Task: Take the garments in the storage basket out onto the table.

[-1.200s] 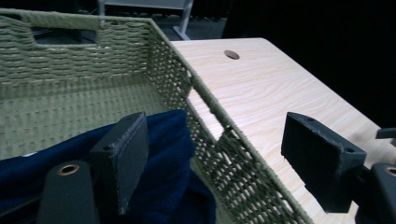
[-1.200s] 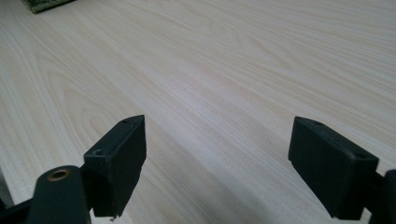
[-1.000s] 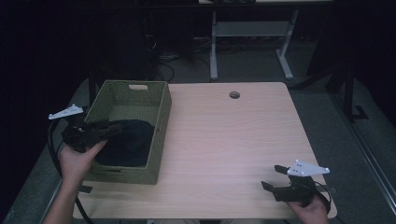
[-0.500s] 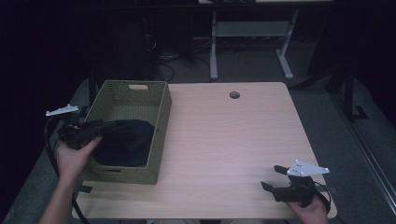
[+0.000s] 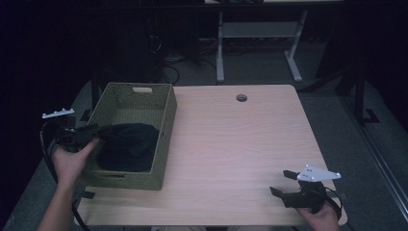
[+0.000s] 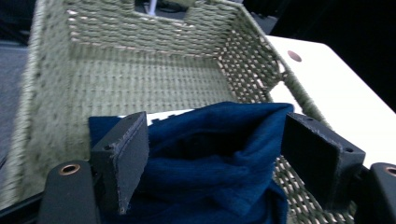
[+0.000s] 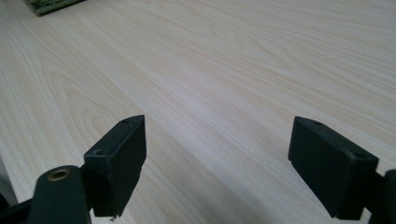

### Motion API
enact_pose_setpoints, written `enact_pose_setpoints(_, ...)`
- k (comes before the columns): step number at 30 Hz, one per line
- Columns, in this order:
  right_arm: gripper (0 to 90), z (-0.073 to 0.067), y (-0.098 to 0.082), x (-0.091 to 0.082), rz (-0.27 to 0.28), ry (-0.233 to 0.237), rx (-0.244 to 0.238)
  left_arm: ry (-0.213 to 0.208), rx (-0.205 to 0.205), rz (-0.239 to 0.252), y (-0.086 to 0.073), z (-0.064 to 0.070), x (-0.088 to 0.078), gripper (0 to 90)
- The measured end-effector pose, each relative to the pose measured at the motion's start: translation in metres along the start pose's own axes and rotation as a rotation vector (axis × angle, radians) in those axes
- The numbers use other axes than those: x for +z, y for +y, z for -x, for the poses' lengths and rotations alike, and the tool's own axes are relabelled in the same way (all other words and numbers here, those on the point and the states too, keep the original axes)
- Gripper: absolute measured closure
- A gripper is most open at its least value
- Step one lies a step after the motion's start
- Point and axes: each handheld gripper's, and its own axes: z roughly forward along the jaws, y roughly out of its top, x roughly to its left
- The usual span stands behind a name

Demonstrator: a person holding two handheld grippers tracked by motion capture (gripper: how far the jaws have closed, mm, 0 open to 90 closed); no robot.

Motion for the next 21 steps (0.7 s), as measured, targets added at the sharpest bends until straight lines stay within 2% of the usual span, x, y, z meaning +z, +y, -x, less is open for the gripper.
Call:
enact_pose_setpoints(4, 19.0, -0.001, 0.000, 0.002, -0.013, 0.005, -0.003, 0.006, -0.027, -0.008, -0.001, -0.005, 0.003, 23.2)
enact_pose_setpoints(9, 19.3, -0.002, 0.000, 0.003, -0.022, 0.011, -0.007, 0.050, -0.029, -0.017, -0.002, -0.008, 0.004, 23.1)
enact_pose_setpoints(11, 19.3, -0.002, -0.001, 0.002, -0.020, 0.012, -0.007, 0.052, -0.048, -0.025, -0.003, -0.010, 0.004, 23.1)
enact_pose_setpoints(16, 19.3, -0.002, -0.001, 0.003, -0.022, 0.013, -0.006, 0.070, -0.053, -0.043, -0.005, -0.012, 0.006, 23.3)
enact_pose_setpoints(21, 19.3, -0.003, -0.001, 0.005, -0.025, 0.022, -0.013, 0.088, -0.066, -0.095, -0.005, -0.012, 0.012, 24.5)
